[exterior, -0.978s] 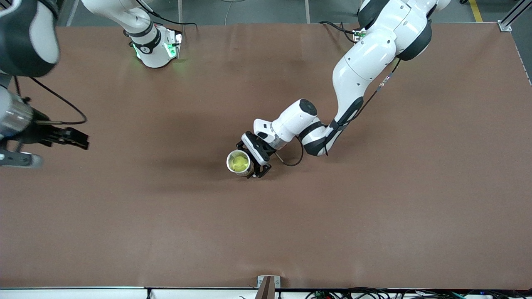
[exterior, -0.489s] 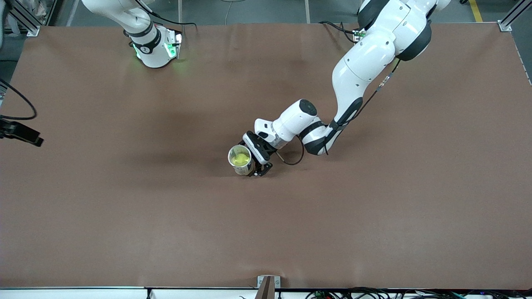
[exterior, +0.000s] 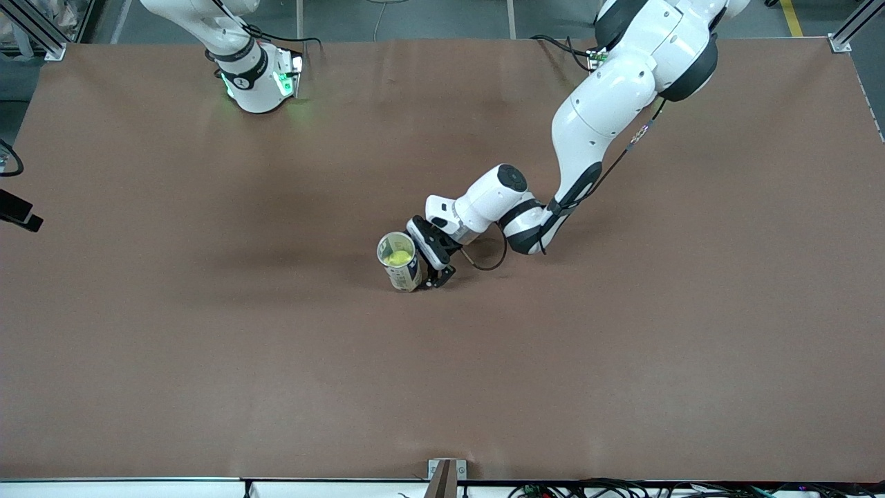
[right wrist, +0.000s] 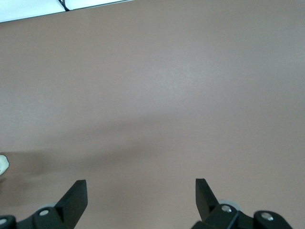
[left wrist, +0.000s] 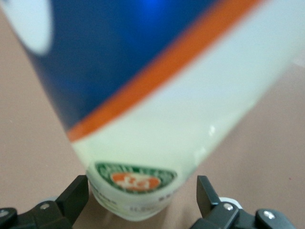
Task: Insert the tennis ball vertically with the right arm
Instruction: 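Lower the can upright onto the table with the left gripper, then open the left gripper and lift it off the can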
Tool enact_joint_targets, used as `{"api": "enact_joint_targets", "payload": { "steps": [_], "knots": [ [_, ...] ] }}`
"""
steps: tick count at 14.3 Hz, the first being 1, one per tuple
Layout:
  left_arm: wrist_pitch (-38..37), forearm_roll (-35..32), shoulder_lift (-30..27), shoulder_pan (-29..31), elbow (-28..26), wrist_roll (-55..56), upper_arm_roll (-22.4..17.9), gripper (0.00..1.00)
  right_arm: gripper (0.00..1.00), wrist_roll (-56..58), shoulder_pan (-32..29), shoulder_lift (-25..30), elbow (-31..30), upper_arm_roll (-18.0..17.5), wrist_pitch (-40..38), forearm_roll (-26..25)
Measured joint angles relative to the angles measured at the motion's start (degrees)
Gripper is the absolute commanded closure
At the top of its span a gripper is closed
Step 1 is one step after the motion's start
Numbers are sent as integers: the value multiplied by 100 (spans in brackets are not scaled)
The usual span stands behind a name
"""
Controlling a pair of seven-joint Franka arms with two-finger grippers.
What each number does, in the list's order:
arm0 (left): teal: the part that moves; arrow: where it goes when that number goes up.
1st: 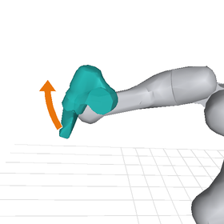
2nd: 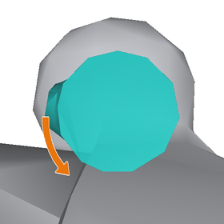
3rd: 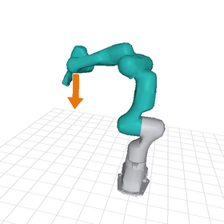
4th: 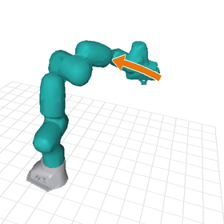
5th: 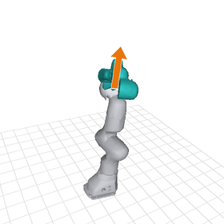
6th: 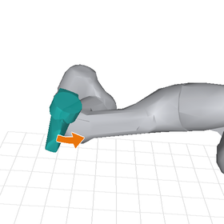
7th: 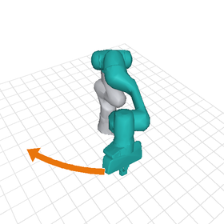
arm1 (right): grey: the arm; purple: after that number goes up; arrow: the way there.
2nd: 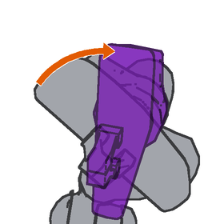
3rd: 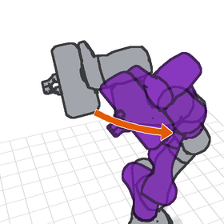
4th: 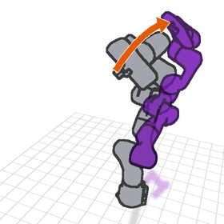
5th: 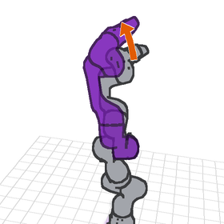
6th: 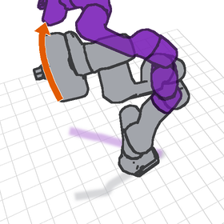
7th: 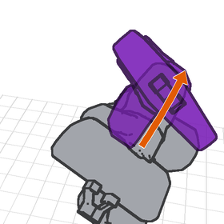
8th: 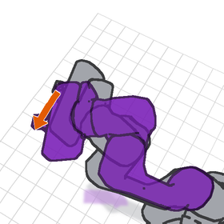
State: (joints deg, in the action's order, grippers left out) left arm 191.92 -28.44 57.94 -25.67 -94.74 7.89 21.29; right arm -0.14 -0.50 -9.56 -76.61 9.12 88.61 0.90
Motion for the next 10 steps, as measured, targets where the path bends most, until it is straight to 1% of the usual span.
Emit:
{"api": "enact_joint_targets", "payload": {
  "steps": [2, 4, 7, 10],
  "knots": [
    [-15, 0, -52, 20, -127, -7, -3, 0, 0, 11, -23, 0, -4, -46, 3, -1],
    [-123, 0, -221, 77, -335, -14, -14, 0, 0, 26, -45, 0, -4, -61, 17, -1],
    [-373, -16, -591, 247, -696, -15, -21, 0, 0, 124, -286, 9, -33, -263, 39, -1],
    [-863, -25, -1048, 394, -1095, -15, -22, 0, 0, 167, -368, 38, -71, -367, 50, -1]
  ]
}}
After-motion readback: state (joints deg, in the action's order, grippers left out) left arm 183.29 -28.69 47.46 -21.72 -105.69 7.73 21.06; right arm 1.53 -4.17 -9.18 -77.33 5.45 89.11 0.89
